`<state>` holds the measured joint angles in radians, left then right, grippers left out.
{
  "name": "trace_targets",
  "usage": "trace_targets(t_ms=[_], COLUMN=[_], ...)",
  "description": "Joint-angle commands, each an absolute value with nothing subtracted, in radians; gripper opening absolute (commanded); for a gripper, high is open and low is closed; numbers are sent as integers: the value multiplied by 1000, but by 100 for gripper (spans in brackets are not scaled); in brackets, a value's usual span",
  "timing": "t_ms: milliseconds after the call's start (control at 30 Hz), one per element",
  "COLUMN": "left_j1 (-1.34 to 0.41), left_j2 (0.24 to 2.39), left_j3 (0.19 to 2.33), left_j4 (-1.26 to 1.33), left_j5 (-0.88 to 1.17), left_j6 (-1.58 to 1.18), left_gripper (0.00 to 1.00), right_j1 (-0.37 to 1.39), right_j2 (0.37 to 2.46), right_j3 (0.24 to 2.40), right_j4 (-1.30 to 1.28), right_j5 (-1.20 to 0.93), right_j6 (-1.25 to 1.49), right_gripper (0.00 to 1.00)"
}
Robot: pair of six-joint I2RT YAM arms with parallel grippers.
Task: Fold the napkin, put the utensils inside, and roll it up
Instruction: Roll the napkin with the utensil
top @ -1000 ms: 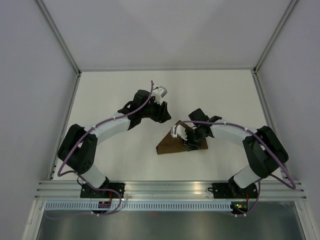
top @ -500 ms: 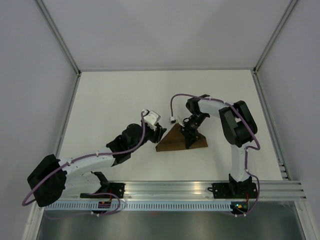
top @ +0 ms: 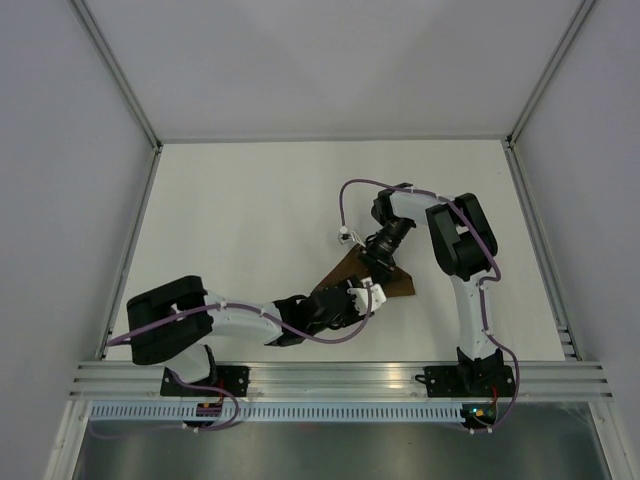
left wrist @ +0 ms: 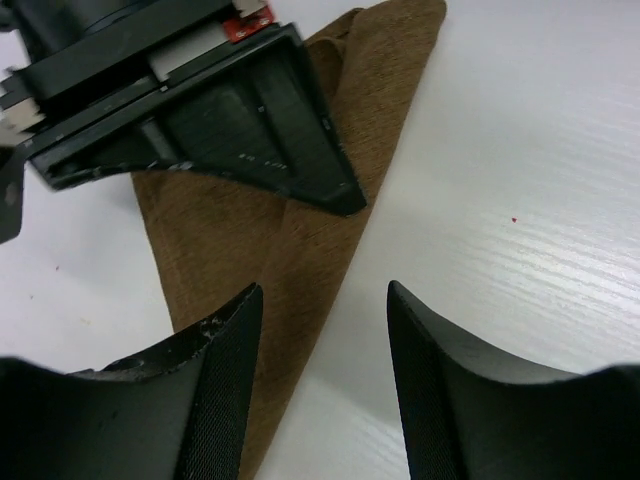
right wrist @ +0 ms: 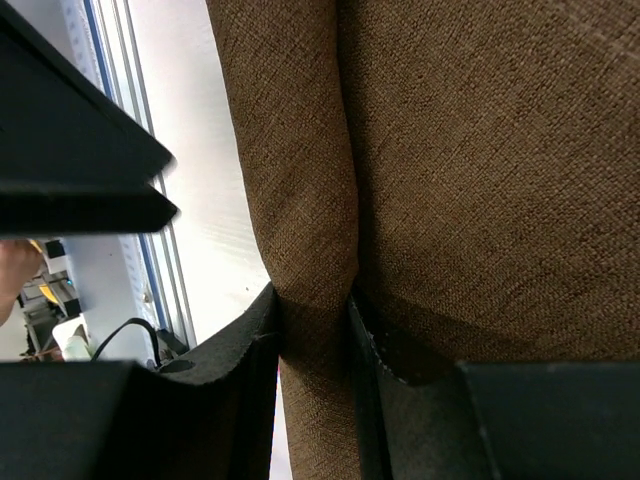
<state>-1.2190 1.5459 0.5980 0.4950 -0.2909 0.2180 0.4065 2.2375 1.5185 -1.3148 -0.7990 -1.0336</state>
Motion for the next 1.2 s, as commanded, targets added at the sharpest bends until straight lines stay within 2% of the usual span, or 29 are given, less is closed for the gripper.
trace_targets(t_ms=[0,233,500,600,633,733,833,967,1067,1167], left_j1=[-1235,-1235,-1232,-1230,-1227,-1201,-1174,-1144,-1120,-1100], left_j2=[1607,1742,1845,1865,1865,1867,1861,1850,1848,1848], left_j3=[681,730,750,753,753,759,764,769,779,793], left_j4=[514,508,528,517,512,474,422,362,324,295], left_j5=[-276,-227,-290,-288,-284,-221,-142,-49,30,98], left_j6=[337,371,367,359,354,336,321,305,292,278], left_gripper=[59,59,57,48,37,19,15,8,3,2], right_j1=[407,407,405,405,405,405,405,405,405,405], right_j2=[2310,2335,2356,2353,2352,2339,2324,2293,2252,2191], right_j3=[1523,1548,1562,1557,1557,1555,1555,1555,1549,1534], right_j4=[-1216,-1216,-1221,-1220,-1221,-1224,-1232,-1236,-1242,-1241], right_j5=[-713,-715,-713,-713,-712,-713,-719,-724,-736,-736], right_j6=[-1081,-1072,-1071,-1071,-1071,-1071,-1071,-1062,-1055,-1054], right_gripper=[20,19,19,19,20,20,22,35,55,61])
